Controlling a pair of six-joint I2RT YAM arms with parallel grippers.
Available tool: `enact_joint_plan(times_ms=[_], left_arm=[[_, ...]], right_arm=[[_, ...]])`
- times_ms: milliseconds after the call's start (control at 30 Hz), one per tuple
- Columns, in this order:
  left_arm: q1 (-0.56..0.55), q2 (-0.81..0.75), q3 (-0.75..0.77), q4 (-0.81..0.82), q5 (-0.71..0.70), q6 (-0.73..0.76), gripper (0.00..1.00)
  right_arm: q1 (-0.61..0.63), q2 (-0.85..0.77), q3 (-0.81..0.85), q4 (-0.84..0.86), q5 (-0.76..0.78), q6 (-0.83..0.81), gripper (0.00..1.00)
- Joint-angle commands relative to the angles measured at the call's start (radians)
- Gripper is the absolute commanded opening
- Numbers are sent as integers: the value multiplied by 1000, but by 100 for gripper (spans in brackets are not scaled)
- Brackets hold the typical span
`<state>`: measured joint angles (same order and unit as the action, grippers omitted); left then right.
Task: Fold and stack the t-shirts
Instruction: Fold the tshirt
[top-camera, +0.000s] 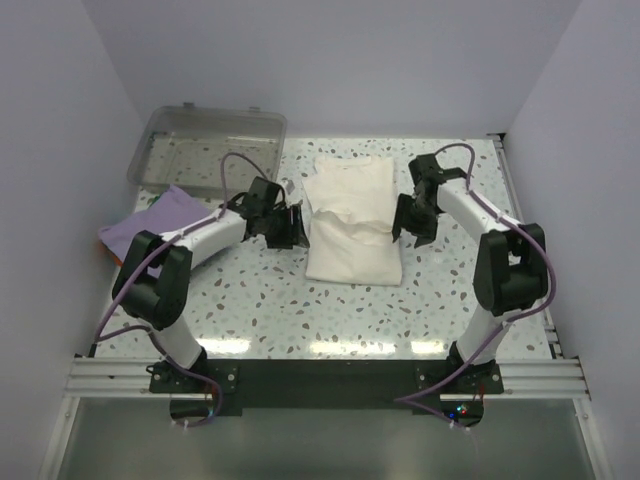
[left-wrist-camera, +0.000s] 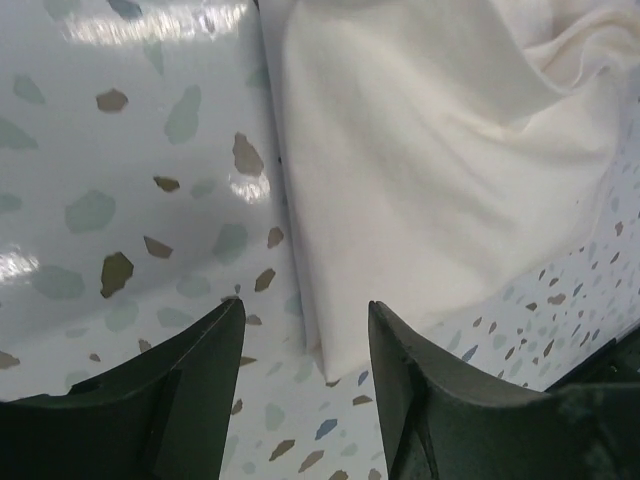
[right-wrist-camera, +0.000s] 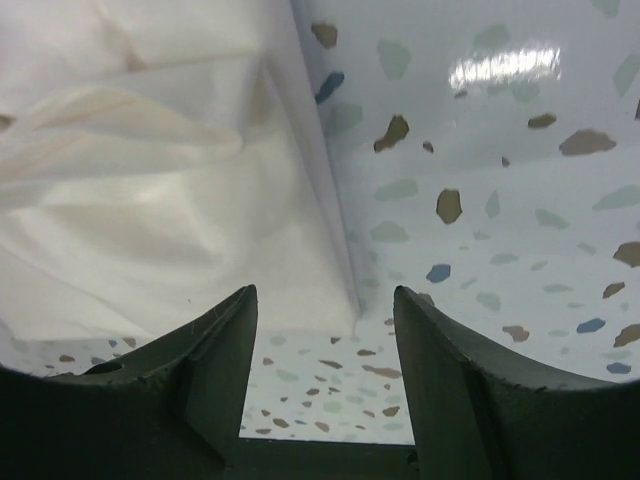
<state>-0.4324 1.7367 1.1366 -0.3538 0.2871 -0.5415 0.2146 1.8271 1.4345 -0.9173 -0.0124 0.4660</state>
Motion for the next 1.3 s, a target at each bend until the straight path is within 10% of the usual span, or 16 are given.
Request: enact_joint_plan(times_ms=[0, 1267], left_arm=[[-34, -60, -101, 82, 56, -35, 57], [-160, 17, -184, -2, 9, -80, 28]], right_arm=[[3, -94, -110, 57, -81, -18, 60], [29, -91, -404, 156, -178, 3, 37]])
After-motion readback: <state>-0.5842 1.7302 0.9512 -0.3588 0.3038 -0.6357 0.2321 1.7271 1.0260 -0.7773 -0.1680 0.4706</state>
